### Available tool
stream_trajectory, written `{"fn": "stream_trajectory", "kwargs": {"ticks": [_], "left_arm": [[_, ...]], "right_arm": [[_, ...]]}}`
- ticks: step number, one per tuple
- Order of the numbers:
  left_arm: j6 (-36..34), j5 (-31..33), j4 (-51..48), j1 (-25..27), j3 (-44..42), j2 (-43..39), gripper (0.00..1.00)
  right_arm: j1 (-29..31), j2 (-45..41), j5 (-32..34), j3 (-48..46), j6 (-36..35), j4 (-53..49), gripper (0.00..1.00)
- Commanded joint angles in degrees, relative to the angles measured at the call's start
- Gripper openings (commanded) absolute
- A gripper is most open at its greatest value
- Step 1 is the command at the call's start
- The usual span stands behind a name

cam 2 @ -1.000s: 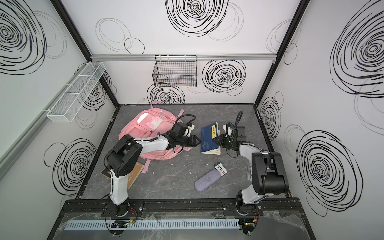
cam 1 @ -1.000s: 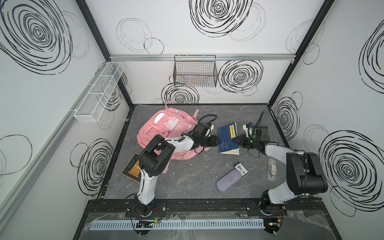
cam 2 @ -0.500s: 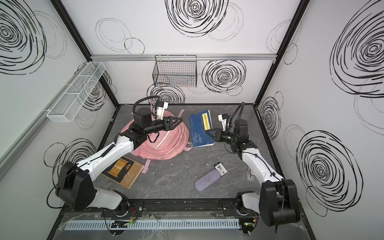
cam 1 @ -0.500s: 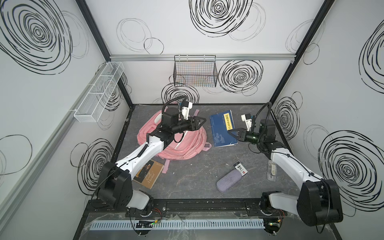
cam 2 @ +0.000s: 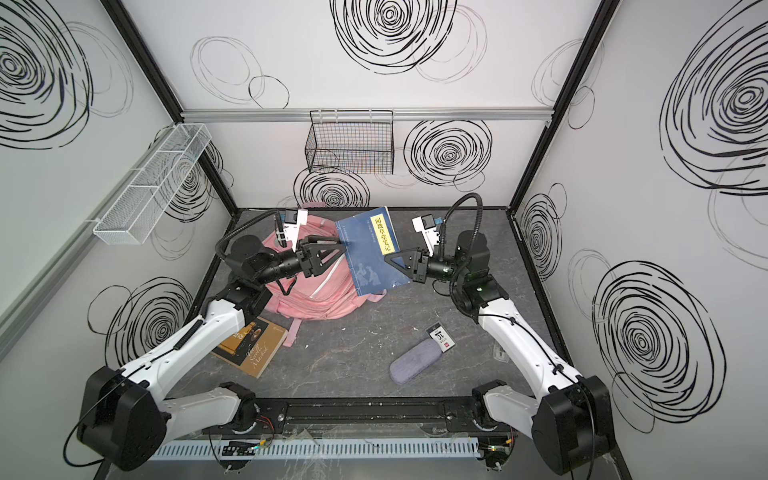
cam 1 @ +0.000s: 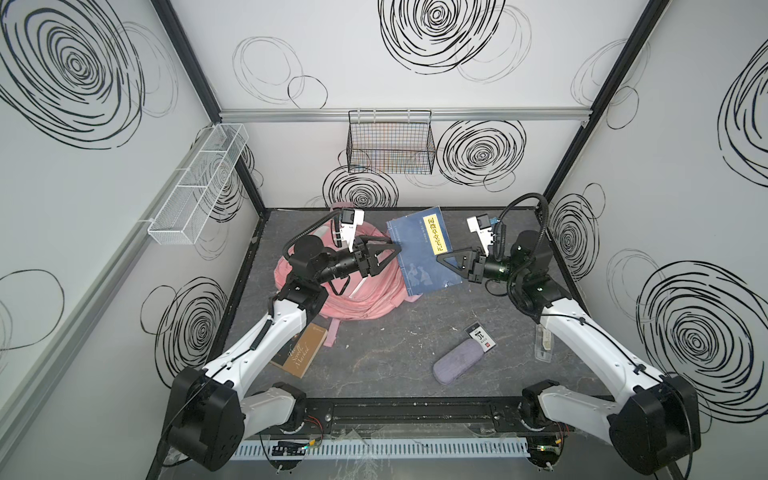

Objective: Pack the student bag
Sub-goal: 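Lift the blue book upright with both grippers holding its edges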

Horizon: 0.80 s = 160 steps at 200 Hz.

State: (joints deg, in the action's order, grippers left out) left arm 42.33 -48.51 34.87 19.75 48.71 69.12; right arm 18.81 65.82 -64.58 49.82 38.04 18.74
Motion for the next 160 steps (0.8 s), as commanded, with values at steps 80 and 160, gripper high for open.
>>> {"fn": "stream_trajectory", "kwargs": {"ticks": [80, 160], "left_arm": [[13.4, -7.65, 24.47, -0.41, -3.9, 1.73, 0.0], [29.85, 6.3, 48.58, -2.14, -1.16, 1.28, 0.0]], "right_arm": [[2.33, -0.2, 1.77, 1.32, 0.35, 4.34, 0.12], [1.38, -14.14, 26.24, -6.45, 10.53, 19.95, 1.0]]}}
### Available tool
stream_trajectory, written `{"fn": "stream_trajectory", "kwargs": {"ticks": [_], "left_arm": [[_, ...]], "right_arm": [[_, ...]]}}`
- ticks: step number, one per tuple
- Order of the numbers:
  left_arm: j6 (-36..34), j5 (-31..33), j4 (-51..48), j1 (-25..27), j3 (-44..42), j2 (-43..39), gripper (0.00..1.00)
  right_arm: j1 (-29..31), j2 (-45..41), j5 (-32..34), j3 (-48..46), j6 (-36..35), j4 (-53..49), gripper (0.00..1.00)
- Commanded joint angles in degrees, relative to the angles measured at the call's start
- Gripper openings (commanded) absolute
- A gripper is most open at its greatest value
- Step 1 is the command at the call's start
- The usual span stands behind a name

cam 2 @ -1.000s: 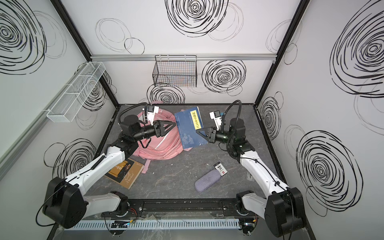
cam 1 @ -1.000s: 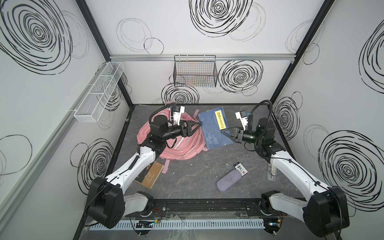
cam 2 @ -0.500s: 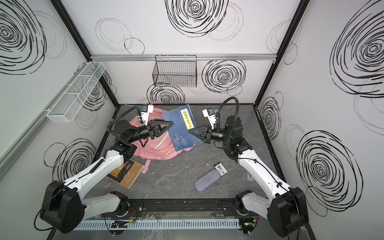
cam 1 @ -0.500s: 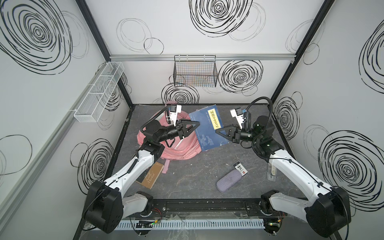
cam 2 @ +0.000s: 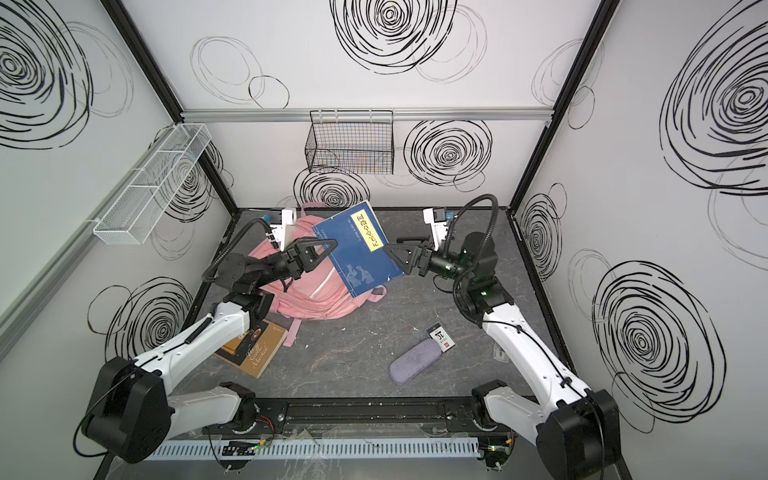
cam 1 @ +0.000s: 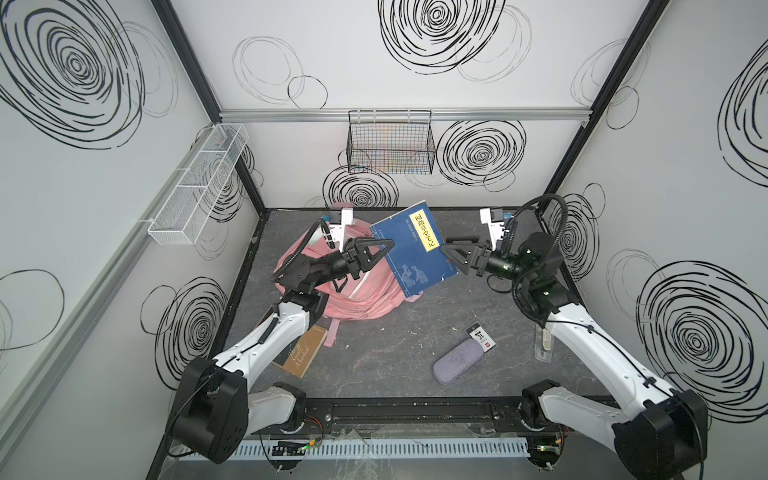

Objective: Pack the student bag
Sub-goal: 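Lift the blue book upright with both grippers holding its edges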

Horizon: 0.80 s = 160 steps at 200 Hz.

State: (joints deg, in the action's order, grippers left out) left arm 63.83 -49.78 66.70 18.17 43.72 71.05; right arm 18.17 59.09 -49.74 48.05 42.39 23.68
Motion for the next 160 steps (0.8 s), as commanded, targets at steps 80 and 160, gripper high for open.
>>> {"fn": "stream_trajectory", "kwargs": {"ticks": [80, 160], "left_arm": [[-9.47, 27.62, 6.69, 10.73, 5.96, -9.86, 0.0], [-9.2, 30.0, 13.19, 15.67, 0.74, -12.34, 0.0]], "right_arm": [[20.05, -8.6, 21.8, -3.05, -0.46, 26.55, 1.0], [28.61, -2.37, 20.67, 2.14, -7.3, 31.13, 0.94]]}}
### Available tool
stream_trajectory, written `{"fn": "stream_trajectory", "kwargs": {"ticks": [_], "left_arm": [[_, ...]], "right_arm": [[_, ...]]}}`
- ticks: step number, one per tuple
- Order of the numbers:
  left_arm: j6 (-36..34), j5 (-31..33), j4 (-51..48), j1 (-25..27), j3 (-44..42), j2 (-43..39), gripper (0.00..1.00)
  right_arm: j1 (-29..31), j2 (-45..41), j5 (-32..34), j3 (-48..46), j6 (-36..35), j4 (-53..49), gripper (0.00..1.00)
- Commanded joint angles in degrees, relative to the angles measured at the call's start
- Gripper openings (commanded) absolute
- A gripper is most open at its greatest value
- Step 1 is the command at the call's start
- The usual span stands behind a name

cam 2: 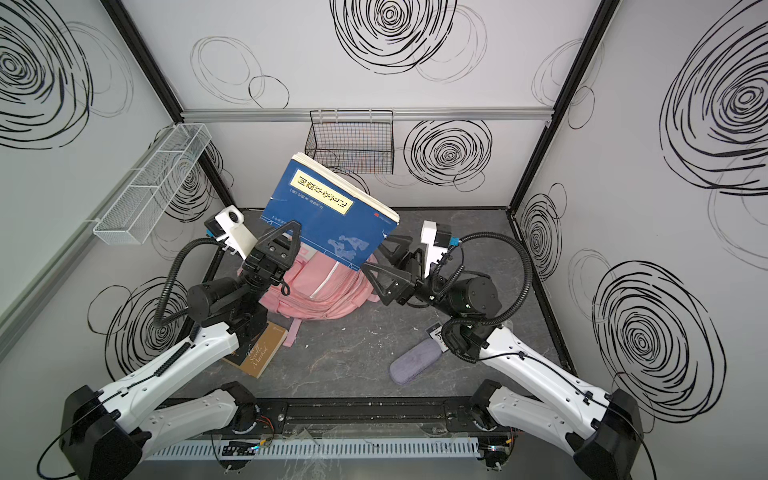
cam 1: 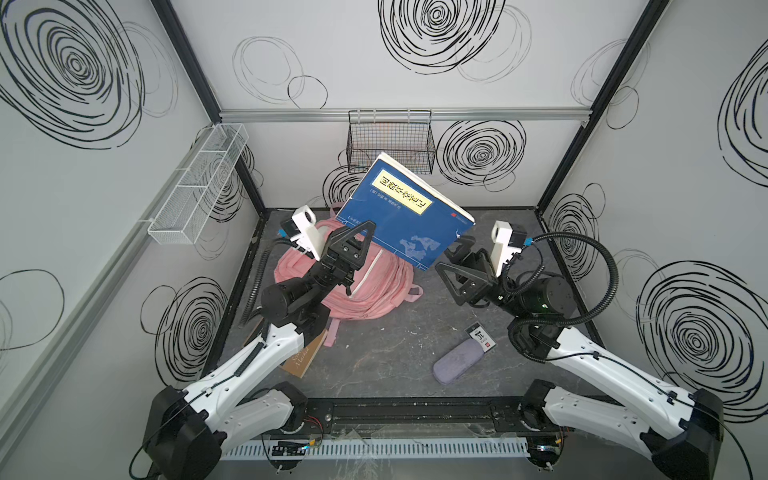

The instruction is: Pack the student bag

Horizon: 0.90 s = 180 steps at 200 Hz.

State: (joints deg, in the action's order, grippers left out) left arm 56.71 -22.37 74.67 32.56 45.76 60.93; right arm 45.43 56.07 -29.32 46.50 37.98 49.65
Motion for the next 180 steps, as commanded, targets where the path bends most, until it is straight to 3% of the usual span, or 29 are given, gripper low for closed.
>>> {"fn": "stream_trajectory", "kwargs": {"ticks": [1, 44, 64, 93, 117, 133, 150, 155, 168, 180], "left_arm": [[-2.1, 2.55, 5.22, 1.33, -1.38, -2.31, 0.0], [-4.01, 3.06, 3.38, 2.74, -3.28, -3.42, 0.0], [-4.15, 3.54, 3.83, 3.5, -4.15, -3.43, 0.0], [-4.58, 4.0, 4.36, 4.81, -5.1, -3.2, 0.0], [-5.67, 4.76, 4.77, 5.59, -6.18, -3.12, 0.0], [-6.82, 5.57, 2.64, 5.59, -6.66, -3.65, 0.0], [-10.58, 7.42, -4.86, 5.51, -6.44, -5.38, 0.01], [-12.35, 7.91, -8.02, 5.5, -6.02, -6.04, 0.02], [-17.73, 9.97, -17.92, 5.5, -4.48, -7.74, 0.27], [-22.12, 13.12, -26.2, 5.43, -3.48, -9.3, 0.38]], "right_arm": [[1.38, 0.72, 0.24, 3.78, -2.9, 5.18, 0.94], [2.01, 2.91, -0.13, 4.93, -3.0, 8.56, 0.66], [2.31, 3.36, -0.22, 4.72, -2.56, 9.36, 0.62], [2.56, 3.54, -0.15, 4.24, -2.65, 9.33, 0.43], [2.53, 3.13, 1.36, 3.53, -2.78, 9.26, 0.22], [2.49, 2.21, 3.29, 2.83, -3.54, 8.62, 0.0], [2.46, 0.58, 6.1, 1.97, -4.52, 6.84, 0.0], [2.4, 0.05, 6.74, 1.85, -5.0, 6.04, 0.0], [2.11, -1.1, 8.43, 1.88, -6.04, 3.03, 0.0], [1.62, -2.22, 10.4, 2.19, -6.92, -0.79, 0.0]]}}
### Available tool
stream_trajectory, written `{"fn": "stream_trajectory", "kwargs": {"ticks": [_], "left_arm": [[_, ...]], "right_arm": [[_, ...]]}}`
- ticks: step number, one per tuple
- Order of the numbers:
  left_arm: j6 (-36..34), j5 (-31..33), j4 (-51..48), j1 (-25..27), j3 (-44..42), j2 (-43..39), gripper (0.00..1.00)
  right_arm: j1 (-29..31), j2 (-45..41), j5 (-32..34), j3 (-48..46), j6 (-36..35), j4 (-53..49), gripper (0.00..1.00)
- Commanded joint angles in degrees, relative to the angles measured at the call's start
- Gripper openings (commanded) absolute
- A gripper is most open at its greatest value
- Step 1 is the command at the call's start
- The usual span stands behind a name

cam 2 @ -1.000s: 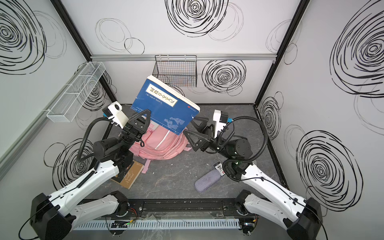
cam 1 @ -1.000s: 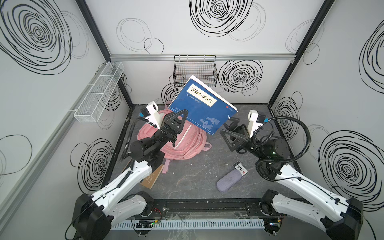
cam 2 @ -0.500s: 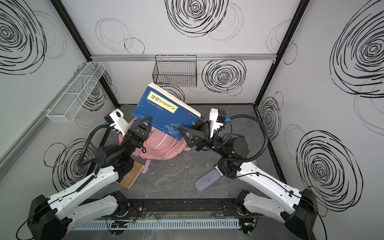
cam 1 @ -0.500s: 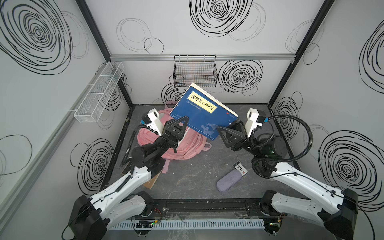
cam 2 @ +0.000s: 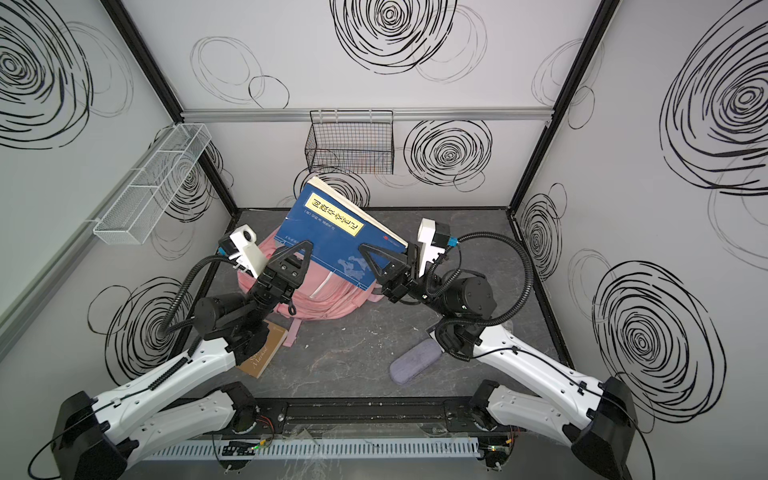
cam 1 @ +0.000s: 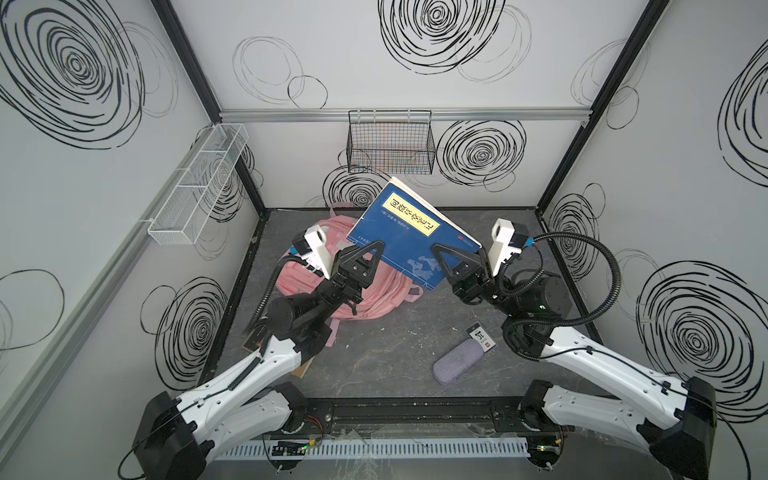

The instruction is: Pack the student bag

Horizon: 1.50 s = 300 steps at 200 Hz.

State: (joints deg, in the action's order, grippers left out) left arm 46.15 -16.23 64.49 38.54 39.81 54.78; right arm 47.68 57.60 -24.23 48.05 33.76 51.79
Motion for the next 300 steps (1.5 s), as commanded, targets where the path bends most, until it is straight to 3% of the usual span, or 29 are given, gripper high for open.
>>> {"fn": "stream_trajectory", "kwargs": {"ticks": [1, 13, 48, 62, 85, 103, 123, 138, 160, 221, 256, 300], "left_arm": [[-11.89, 7.21, -16.61, -0.56, 2.51, -3.31, 0.4], [-15.82, 9.93, -22.97, -1.03, 2.91, -4.89, 0.52], [-24.85, 14.73, -45.62, -4.66, 6.95, -9.29, 0.58], [-28.72, 16.16, -53.15, -6.06, 7.21, -11.27, 0.66], [-32.52, 20.09, -62.13, -9.43, 6.9, -13.21, 0.68], [-34.49, 20.21, -66.25, -13.85, 7.23, -12.98, 0.7], [-37.98, 18.51, -68.16, -19.54, 7.1, -10.83, 0.79], [-37.19, 19.33, -69.11, -23.94, 7.72, -7.65, 0.79], [-34.79, 15.56, -67.03, -28.67, 7.39, -3.04, 0.8], [-34.44, 7.38, -65.33, -30.1, 9.01, 8.46, 0.86], [-37.92, 5.27, -66.25, -29.0, 9.38, 12.12, 0.93], [-42.13, 9.14, -70.16, -20.51, 14.61, 20.12, 0.96]], "right_arm": [[-0.69, -3.83, 5.41, 0.64, -2.8, -3.19, 0.0], [-1.55, -4.95, 6.46, 0.76, -3.62, -6.31, 0.0], [-6.68, -9.28, 8.41, 1.5, -4.95, -19.28, 0.0], [-9.42, -10.76, 7.7, 1.22, -5.41, -23.0, 0.0], [-14.88, -11.17, 4.84, 0.73, -5.83, -25.26, 0.0], [-18.51, -9.38, 1.58, 2.17, -6.92, -27.19, 0.0], [-21.29, -7.0, -0.75, 2.91, -7.87, -27.2, 0.0], [-22.3, -5.47, -1.19, 1.71, -7.87, -25.12, 0.0], [-23.4, -2.11, -2.18, 0.89, -7.01, -23.24, 0.0], [-25.46, 2.92, -5.13, 0.69, -6.16, -21.47, 0.0], [-26.47, 2.24, -4.24, -1.19, -5.77, -20.59, 0.0], [-26.89, 3.72, -4.51, -2.79, -6.47, -19.11, 0.0]]}}
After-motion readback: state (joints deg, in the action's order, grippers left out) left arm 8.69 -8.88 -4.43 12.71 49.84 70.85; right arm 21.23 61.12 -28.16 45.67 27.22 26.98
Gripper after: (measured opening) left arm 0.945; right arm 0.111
